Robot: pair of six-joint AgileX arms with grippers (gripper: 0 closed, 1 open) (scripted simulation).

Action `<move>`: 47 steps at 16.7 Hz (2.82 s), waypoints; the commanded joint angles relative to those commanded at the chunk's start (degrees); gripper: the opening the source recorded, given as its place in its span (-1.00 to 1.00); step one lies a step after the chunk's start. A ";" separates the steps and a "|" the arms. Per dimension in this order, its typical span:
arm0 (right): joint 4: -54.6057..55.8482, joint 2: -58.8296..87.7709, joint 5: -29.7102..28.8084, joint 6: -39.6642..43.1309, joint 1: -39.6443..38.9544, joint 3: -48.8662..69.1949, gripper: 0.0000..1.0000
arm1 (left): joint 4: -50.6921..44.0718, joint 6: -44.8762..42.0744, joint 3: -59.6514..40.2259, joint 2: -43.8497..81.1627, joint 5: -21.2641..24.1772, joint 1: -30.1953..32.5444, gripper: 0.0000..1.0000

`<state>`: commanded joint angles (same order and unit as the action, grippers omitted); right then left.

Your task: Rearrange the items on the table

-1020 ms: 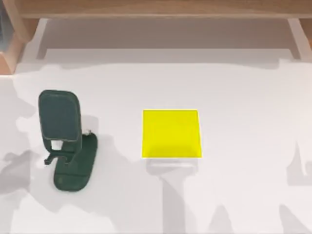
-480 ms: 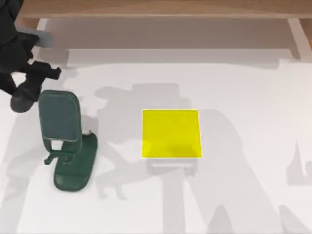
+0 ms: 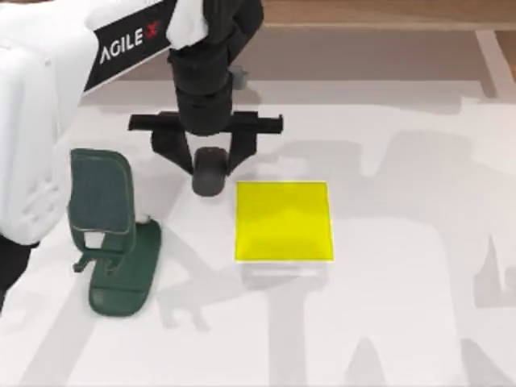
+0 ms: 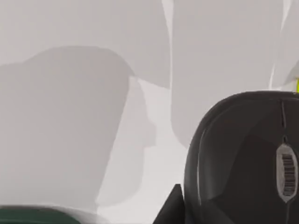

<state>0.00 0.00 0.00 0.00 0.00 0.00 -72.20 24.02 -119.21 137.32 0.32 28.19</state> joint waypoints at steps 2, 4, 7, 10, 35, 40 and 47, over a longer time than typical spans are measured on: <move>0.00 0.00 0.00 0.00 0.00 0.00 1.00 | -0.25 7.04 -2.98 2.62 -0.15 5.07 -1.00; 0.00 0.00 0.00 0.00 0.00 0.00 1.00 | -0.47 12.08 -5.16 4.57 -0.27 8.92 -1.00; 0.00 0.00 0.00 0.00 0.00 0.00 1.00 | -0.53 15.50 -6.40 5.66 -0.35 11.54 -1.00; 0.00 0.00 0.00 0.00 0.00 0.00 1.00 | -0.53 15.50 -6.40 5.66 -0.35 11.54 -1.00; 0.00 0.00 0.00 0.00 0.00 0.00 1.00 | 1.55 15.48 -4.55 5.89 -0.35 11.52 1.00; 0.00 0.00 0.00 0.00 0.00 0.00 1.00 | 1.55 15.48 -4.55 5.89 -0.35 11.52 1.00; 0.00 0.00 0.00 0.00 0.00 0.00 1.00 | 2.26 12.09 -2.77 3.55 -0.42 7.64 1.00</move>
<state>0.00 0.00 0.00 0.00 0.00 0.00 -69.94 36.12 -121.97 140.87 -0.10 35.83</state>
